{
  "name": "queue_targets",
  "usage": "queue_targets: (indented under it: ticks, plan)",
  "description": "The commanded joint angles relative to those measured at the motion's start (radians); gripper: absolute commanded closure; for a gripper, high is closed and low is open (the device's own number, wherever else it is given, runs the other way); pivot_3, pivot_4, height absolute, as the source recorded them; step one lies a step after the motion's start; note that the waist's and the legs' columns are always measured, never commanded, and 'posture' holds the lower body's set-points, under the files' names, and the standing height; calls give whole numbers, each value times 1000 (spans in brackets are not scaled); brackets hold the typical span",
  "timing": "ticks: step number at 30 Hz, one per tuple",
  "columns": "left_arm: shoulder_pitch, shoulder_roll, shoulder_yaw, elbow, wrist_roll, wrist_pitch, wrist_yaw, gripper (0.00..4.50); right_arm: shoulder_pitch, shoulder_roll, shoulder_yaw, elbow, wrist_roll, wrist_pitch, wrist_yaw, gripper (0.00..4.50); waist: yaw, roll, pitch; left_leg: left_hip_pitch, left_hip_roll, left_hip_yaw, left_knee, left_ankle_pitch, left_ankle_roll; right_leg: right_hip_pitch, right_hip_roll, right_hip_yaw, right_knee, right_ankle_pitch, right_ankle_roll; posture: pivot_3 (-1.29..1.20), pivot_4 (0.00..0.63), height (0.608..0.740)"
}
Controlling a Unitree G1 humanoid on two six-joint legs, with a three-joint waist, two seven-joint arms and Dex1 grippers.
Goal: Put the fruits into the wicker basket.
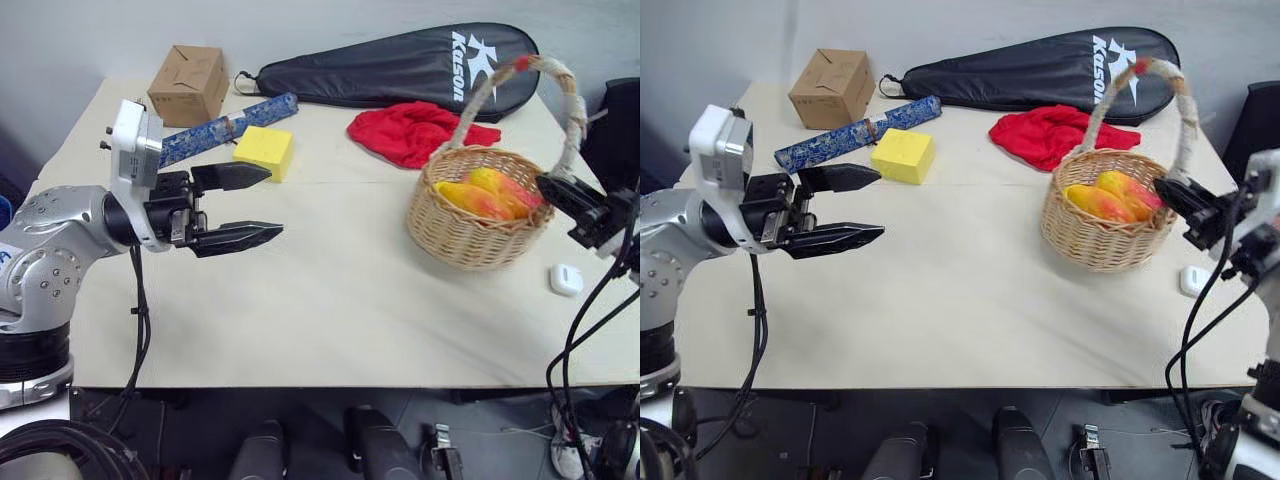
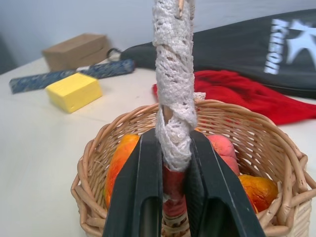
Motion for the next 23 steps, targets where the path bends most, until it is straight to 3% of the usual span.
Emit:
queue_targets:
  ticks: [1,9,12,18,23]
  plan:
    - [-20,-6,-6,9,34,-37,-10,0,54,2,-27,-88,43,-20,-6,3527,0,0,0,0,0,1,0,0,0,0,0,1,0,0,0,0,150,740]
    - [-19,1,-68,54,85,-29,-66,0,247,-121,-117,-175,152,80,72,961,11,1,0,1,-1,0,0,-1,2,3,-2,1,-2,0,1,0,150,740]
    - [-22,16,-81,82,109,-33,-87,0,382,-281,-297,-110,172,158,233,23,15,1,0,2,-1,-1,1,-1,3,6,-2,0,-4,1,1,0,150,740]
    - [-54,43,-70,140,124,-40,-131,0,546,-485,-513,57,80,136,465,23,14,-2,1,11,0,-2,-1,-3,5,17,1,-1,-10,1,2,0,150,740]
    - [-65,33,-61,149,118,-25,-124,0,509,-518,-502,109,88,139,513,23,2,-2,1,22,1,-2,-3,-4,6,31,2,-1,-17,1,3,0,150,740]
